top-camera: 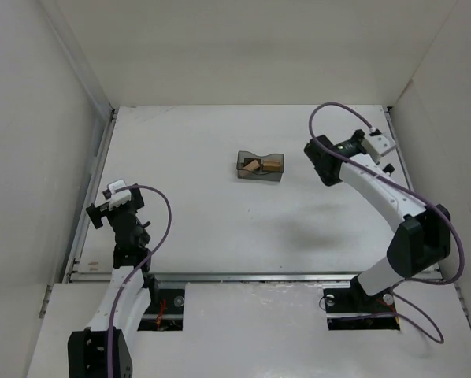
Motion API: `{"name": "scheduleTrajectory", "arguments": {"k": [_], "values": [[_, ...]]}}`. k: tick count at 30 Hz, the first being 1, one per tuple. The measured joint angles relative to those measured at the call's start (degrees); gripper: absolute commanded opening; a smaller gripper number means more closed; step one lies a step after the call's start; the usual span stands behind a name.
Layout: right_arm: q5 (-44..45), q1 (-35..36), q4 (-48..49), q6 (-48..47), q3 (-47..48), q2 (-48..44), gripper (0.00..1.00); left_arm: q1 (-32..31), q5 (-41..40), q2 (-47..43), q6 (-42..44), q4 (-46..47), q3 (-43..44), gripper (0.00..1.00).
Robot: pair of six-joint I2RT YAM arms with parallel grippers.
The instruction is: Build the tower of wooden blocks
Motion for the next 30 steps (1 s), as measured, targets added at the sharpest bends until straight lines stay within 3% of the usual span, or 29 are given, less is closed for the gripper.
{"name": "scheduleTrajectory", "arguments": {"k": [6,8,10,11,13,15,19,22,23,25,26,27,30], "values": [[0.5,14.4,-0.6,-12.1,17.3,9.4,1.0,0.0,1.2,0.1,0.6,-0.7,0.2,1.0],[0.7,17.3,-0.7,-18.4,25.8,16.3,1.0,0.1,5.0,0.4,3.0,-6.8,3.6,1.0],[0.4,18.7,1.9,-29.3,33.4,23.1,1.0,0.2,13.9,2.4,5.6,-16.7,12.2,1.0],[-1.8,18.9,6.9,-38.1,34.5,25.3,0.98,0.2,18.6,4.3,6.4,-21.4,18.3,1.0],[-16.4,18.4,18.8,-55.1,30.7,25.4,1.0,0.0,28.0,11.0,7.5,-27.6,32.3,1.0],[-29.0,17.0,28.1,-65.4,24.3,22.7,1.0,-1.2,33.6,21.0,8.7,-35.6,49.4,1.0],[-53.0,12.0,40.8,-73.7,19.6,16.2,1.0,-5.9,40.4,50.4,11.3,-52.4,91.6,1.0],[-64.0,7.7,47.0,-76.2,20.6,13.9,1.0,-10.0,42.5,72.7,13.1,-65.9,121.1,1.0],[-66.1,6.5,48.2,-76.6,21.4,14.0,1.0,-11.6,42.8,78.7,14.4,-67.8,127.4,1.0],[-69.5,4.6,49.6,-77.1,21.7,14.5,1.0,-15.2,42.9,84.9,17.4,-70.3,128.8,0.93],[-71.2,3.9,49.9,-77.2,21.2,14.6,1.0,-17.2,43.0,86.1,19.0,-71.4,126.6,0.87],[-72.8,3.2,50.4,-77.2,20.1,14.6,1.0,-19.2,43.1,86.9,20.7,-71.8,123.5,0.74],[-76.6,0.7,51.3,-76.5,14.9,13.4,1.0,-24.6,45.8,88.7,24.9,-73.7,117.9,0.63]]}}
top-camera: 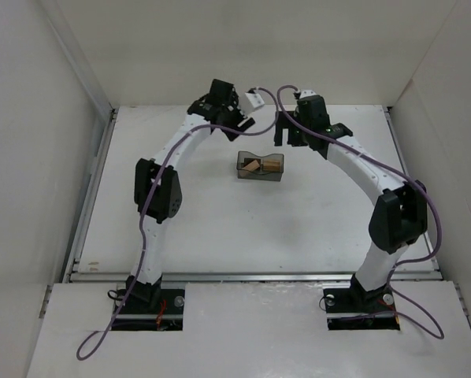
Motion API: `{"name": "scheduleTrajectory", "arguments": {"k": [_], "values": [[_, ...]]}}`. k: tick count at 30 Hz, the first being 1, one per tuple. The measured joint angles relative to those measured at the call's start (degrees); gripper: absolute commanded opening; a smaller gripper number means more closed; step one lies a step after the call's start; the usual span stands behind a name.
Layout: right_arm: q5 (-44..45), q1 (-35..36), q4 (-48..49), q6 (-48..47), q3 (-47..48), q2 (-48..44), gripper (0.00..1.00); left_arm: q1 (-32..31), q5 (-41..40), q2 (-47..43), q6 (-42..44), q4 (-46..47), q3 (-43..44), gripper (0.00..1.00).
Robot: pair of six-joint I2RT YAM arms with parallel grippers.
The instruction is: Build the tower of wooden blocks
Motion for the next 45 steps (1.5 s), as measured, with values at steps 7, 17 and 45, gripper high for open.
{"name": "scheduleTrajectory", "arguments": {"k": [7,17,45], "values": [[-6.0,-10.1,0.1,2.7,-10.6,-7.7,1.0,-4.5,8.0,4.6,6.3,-3.6,5.3,0.56],[-7.8,-9.6,1.4,3.0,-18.1,-15.1,1.0,-3.2,9.4,7.5,11.9,-8.0,5.3,0.6],[-5.6,-7.6,1.4,5.8,-21.4,-17.5,1.0,-6.4,-15.2,4.4,2.6,11.3,-9.3,0.0]]}}
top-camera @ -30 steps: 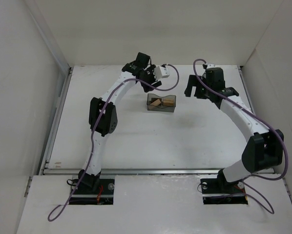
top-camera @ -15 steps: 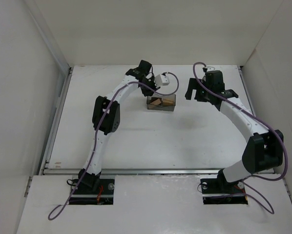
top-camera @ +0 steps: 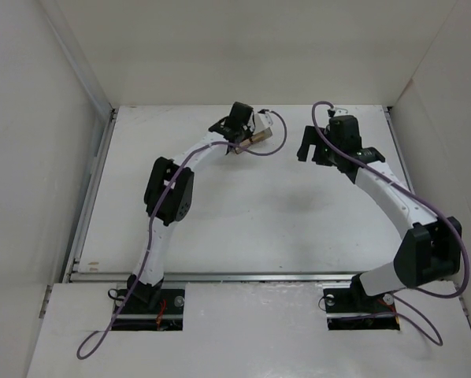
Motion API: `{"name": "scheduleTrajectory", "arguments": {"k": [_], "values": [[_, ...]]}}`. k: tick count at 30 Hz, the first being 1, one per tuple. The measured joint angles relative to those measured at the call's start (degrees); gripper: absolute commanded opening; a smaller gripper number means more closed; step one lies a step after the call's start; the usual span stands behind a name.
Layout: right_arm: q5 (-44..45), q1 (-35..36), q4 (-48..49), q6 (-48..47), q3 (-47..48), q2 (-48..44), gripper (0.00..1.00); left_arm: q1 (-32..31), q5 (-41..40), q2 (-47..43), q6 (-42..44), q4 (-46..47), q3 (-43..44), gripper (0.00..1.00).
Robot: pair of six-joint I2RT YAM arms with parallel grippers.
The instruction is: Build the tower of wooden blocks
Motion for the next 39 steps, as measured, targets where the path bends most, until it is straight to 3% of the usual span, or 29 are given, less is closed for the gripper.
{"name": "scheduleTrajectory", "arguments": {"k": [4,7,9,10,11,14,15,17,19,24,31,36,39], "values": [[3.5,0.4,-0.4,1.9,-0.5,-2.8,1.0,-3.0,-19.6,-3.4,9.0,19.5,-13.2,0.0],[5.7,0.4,-0.5,3.4,-2.2,-5.8,1.0,-5.3,-29.1,-3.7,17.9,34.5,-24.1,0.0],[6.8,0.4,-0.9,4.0,-3.1,-7.5,1.0,-6.8,-33.6,-3.7,21.7,39.2,-27.7,0.0],[7.1,0.4,-1.0,4.3,-3.7,-8.3,1.0,-7.5,-35.1,-3.7,22.3,40.0,-28.3,0.06],[7.3,0.4,-1.2,4.5,-4.3,-9.0,1.0,-8.2,-36.2,-3.7,22.1,39.9,-28.5,0.23],[8.0,0.8,-1.8,5.3,-6.3,-11.1,1.0,-9.8,-36.3,-3.8,18.4,34.4,-27.6,0.53],[8.2,0.9,-2.0,5.4,-6.9,-11.7,1.0,-10.2,-35.7,-3.8,16.3,31.6,-27.2,0.7],[8.4,1.0,-2.1,5.7,-7.9,-12.6,1.0,-10.9,-33.9,-3.8,12.3,24.5,-25.2,0.82],[8.5,1.1,-2.3,6.0,-8.5,-13.2,1.0,-11.1,-30.9,-3.8,7.8,17.1,-21.5,1.0],[7.9,1.1,-2.6,6.0,-8.5,-13.2,1.0,-9.8,-20.7,-3.9,-2.1,4.3,-8.9,1.0],[5.1,1.1,-2.6,4.6,-8.4,-11.9,1.0,-2.1,-5.5,-5.2,-9.9,-2.4,4.1,1.0],[3.4,1.1,-2.6,3.2,-8.2,-9.4,1.0,2.8,-0.1,1.9,-11.5,-7.9,18.0,1.0],[2.8,1.2,-2.5,2.8,-7.9,-8.3,1.0,3.7,2.0,5.6,-12.2,-9.4,19.1,1.0]]}}
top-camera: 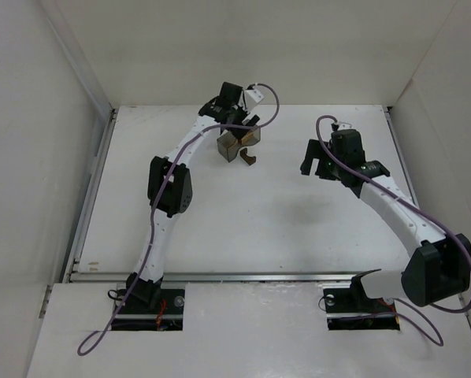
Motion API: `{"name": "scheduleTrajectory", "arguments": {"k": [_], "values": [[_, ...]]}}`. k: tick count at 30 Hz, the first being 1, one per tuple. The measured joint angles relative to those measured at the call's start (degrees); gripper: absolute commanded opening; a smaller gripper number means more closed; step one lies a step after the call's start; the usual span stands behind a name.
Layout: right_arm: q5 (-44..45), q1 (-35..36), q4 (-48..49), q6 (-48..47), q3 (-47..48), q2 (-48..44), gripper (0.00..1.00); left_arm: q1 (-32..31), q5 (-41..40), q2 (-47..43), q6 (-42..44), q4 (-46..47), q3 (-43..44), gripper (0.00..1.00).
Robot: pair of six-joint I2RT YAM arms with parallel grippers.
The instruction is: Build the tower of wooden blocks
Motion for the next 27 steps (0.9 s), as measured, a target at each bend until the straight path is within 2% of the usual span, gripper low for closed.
{"name": "scheduleTrajectory", "arguments": {"k": [2,9,10,13,14,17,18,24,27], "values": [[-0.3,0.1,0.0,-0.2,0.1,0.3,1.0,0.0,0.5,1.6,-0.2,-0.5,0.0,1.0],[-1.0,0.5,0.0,-0.9,0.8,0.9,1.0,-0.1,4.9,5.2,-0.9,-2.3,-0.3,0.81],[-1.0,0.7,0.0,-0.9,0.8,0.9,1.0,-0.1,5.4,5.2,-1.0,-2.3,-0.3,0.71],[-1.0,0.8,0.0,-1.0,0.8,1.0,1.0,0.0,6.2,5.2,-1.4,-2.4,-0.4,0.51],[-1.0,0.8,0.0,-1.0,0.8,1.0,1.0,0.0,6.2,5.2,-1.5,-2.4,-0.4,0.37],[-1.0,0.8,0.0,-1.0,0.9,1.7,1.0,0.0,5.8,5.2,-1.2,-1.5,-0.4,0.15],[-1.0,0.8,0.0,-1.0,1.0,2.0,1.0,0.0,5.4,5.2,-1.3,-0.8,-0.3,0.02],[-1.0,1.2,0.0,-1.0,1.0,2.8,1.0,-0.3,2.8,4.8,-0.2,0.1,-4.5,0.0],[-1.0,1.6,0.0,-0.9,1.0,2.8,1.0,-1.6,-0.7,1.4,1.6,3.9,-11.0,0.0]]}}
